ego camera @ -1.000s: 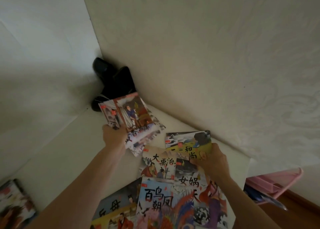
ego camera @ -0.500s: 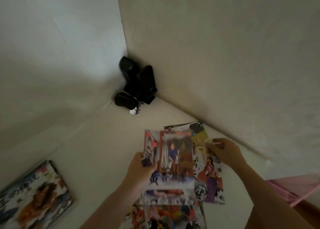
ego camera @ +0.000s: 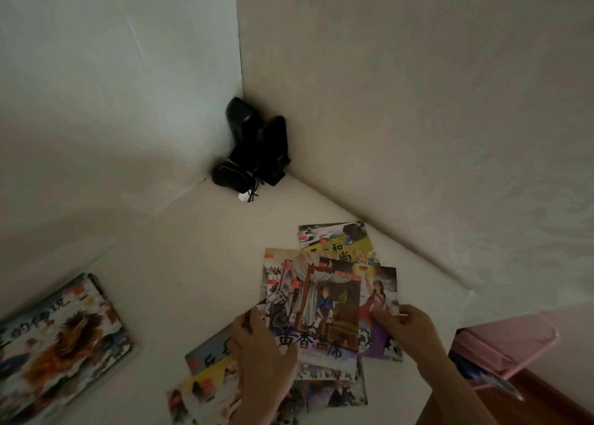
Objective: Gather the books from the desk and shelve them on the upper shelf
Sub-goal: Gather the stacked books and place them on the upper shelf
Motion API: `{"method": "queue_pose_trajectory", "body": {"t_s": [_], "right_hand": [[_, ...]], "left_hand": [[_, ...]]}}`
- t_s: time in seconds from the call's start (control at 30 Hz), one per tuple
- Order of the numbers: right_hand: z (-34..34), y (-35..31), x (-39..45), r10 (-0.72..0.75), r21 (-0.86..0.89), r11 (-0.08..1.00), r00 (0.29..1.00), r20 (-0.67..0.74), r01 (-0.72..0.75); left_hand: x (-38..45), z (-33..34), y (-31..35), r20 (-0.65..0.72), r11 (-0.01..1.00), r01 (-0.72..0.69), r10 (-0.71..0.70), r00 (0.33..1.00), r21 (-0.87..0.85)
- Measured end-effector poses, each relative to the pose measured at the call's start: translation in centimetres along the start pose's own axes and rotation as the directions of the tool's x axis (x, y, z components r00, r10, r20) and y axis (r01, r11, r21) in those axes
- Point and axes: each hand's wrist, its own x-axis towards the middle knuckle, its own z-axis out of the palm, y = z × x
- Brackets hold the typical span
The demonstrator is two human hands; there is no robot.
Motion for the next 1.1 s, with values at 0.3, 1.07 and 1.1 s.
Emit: {"method": "queue_pose_trajectory", "body": {"t_s": [0.3, 1.07, 1.1], "right_hand": [[2.4, -1.5, -0.8, 0.048, 0.139, 0.989, 0.997, 0.06, -0.056], [1.5, -5.1, -1.5, -0.558, 0.439, 0.667, 0.794, -0.243, 0.603], [1.7, -4.4, -1.2, -0.539, 0.459, 0.667, 0.806, -0.245, 0.586]], "left_hand": [[2.0, 0.6, 3.0, -0.05, 0.995, 0.026, -0.031, 0.998, -0.097], [3.9, -3.9, 5.6, -0.023, 0.668, -0.474, 0.565, 0.824, -0.573], [3.7, -3.3, 5.2, -0.021, 0.676, -0.46, 0.55, 0.835, -0.575]]}}
